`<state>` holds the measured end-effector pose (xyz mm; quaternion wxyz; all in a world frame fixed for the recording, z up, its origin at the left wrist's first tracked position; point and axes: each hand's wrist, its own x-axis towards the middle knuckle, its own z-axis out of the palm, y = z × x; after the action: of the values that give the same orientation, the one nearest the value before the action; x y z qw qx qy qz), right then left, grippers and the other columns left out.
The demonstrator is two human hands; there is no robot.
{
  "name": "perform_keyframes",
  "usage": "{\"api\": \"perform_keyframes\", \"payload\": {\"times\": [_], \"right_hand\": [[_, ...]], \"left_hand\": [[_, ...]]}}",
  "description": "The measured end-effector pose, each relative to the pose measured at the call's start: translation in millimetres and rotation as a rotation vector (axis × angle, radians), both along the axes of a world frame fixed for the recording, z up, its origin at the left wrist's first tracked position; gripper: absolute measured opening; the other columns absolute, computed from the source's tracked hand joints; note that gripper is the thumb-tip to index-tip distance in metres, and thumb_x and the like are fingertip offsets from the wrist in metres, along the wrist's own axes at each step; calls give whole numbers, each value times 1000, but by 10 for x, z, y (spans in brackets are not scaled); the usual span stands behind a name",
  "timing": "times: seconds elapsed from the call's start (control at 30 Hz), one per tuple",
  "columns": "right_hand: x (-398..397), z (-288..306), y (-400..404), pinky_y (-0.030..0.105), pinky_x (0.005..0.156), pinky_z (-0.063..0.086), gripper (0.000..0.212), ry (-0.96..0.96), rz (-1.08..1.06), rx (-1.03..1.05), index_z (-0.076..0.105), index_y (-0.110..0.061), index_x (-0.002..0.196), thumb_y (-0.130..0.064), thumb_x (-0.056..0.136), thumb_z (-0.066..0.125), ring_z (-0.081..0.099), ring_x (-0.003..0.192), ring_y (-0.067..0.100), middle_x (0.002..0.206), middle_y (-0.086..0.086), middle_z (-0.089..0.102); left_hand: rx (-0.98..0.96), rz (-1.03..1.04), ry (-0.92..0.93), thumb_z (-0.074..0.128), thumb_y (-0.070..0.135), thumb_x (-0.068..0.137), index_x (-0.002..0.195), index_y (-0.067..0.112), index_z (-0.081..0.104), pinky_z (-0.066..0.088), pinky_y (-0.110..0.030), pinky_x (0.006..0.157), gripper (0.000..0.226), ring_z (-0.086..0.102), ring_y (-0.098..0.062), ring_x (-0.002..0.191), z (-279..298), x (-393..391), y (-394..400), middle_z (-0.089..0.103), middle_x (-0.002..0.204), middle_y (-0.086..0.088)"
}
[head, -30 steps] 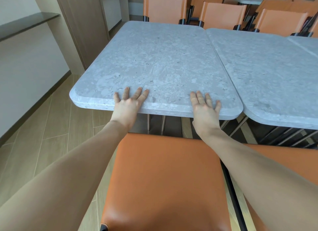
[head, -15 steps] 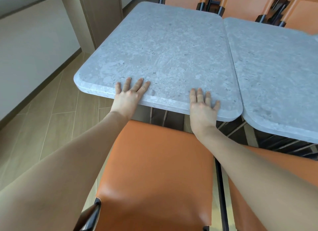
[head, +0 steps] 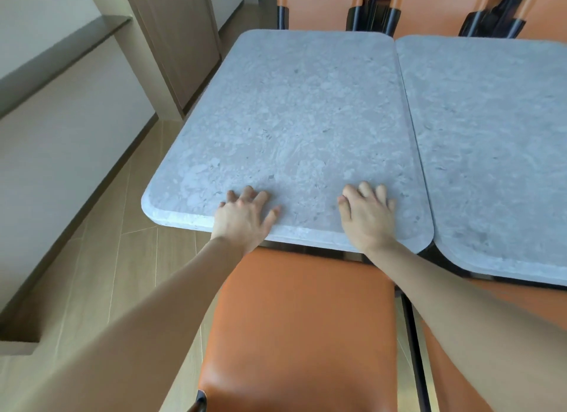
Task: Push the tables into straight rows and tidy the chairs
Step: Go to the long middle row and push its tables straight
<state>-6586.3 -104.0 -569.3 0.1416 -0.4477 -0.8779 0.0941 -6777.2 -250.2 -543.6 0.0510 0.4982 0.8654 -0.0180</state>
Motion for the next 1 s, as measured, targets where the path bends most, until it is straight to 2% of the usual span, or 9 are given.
{"api": "perform_keyframes", "payload": {"times": [0.07, 0.13, 0.2, 0.3, 0.4, 0.57, 0.67, 0.83, 1.0], "right_hand": [[-35, -90, 7, 40, 81, 32, 17, 65, -56, 35, 54, -20, 93, -31, 98, 42, 50, 90, 24, 91, -1, 45], [-56, -115, 10, 40, 78, 34, 19, 36, -49, 84, 52, -23, 91, -33, 92, 35, 51, 83, 22, 86, -4, 48], [-65, -106, 20, 40, 76, 34, 20, 54, -47, 76, 51, -23, 89, -31, 87, 33, 51, 80, 21, 83, -6, 50], [-58, -129, 30, 41, 75, 36, 18, 111, -70, 76, 53, -21, 87, -25, 82, 36, 53, 80, 23, 83, -4, 52], [-58, -138, 33, 39, 76, 35, 23, 155, -80, 52, 53, -19, 86, -20, 77, 33, 53, 80, 22, 83, -4, 52], [-37, -130, -8, 38, 73, 36, 24, 184, -149, 75, 53, -17, 83, -17, 69, 33, 52, 77, 24, 81, -2, 52], [-45, -134, -18, 34, 72, 30, 22, 214, -186, 83, 52, -17, 80, -18, 68, 34, 52, 73, 23, 78, -3, 51], [-53, -148, -21, 37, 71, 40, 23, 300, -236, 73, 53, -14, 77, -18, 70, 31, 51, 70, 22, 75, -3, 50], [-28, -167, -22, 35, 71, 37, 16, 341, -311, 64, 55, -10, 76, -9, 71, 39, 42, 66, 18, 73, 0, 53]], "left_hand": [[-62, -33, 90, 24, 57, 104, 139, 23, 44, 47, -40, 85, 53, 52, -35, 120, 11, 1, 149, 47, 135, -3], [-23, -166, 156, 21, 55, 103, 135, 20, 51, 38, -47, 107, 56, 50, -32, 124, -48, -56, 302, 50, 137, -4], [67, -353, 98, 21, 55, 97, 122, 15, 57, 24, -53, 121, 59, 46, -32, 132, -162, -93, 485, 52, 136, -4], [114, -532, -134, 17, 55, 96, 129, 20, 47, -2, -52, 126, 57, 6, -29, 157, -328, -98, 763, 21, 165, 7], [173, -537, -239, 16, 57, 96, 148, 36, 34, -21, -43, 122, 59, -19, -14, 155, -401, -144, 812, -2, 168, 19], [111, -480, -223, 12, 64, 92, 156, 49, 14, -21, -45, 122, 66, -27, -11, 152, -376, -131, 817, -8, 168, 20], [111, -470, -224, 10, 65, 89, 156, 48, 15, -17, -46, 123, 70, -24, -10, 153, -355, -119, 821, -6, 168, 19], [109, -467, -230, 10, 65, 86, 155, 48, 14, -16, -46, 124, 71, -21, -12, 154, -330, -99, 814, -5, 169, 18], [111, -469, -244, 32, 50, 100, 155, 46, 17, -14, -48, 124, 57, -17, -15, 155, -319, -80, 810, -3, 169, 15]]}}
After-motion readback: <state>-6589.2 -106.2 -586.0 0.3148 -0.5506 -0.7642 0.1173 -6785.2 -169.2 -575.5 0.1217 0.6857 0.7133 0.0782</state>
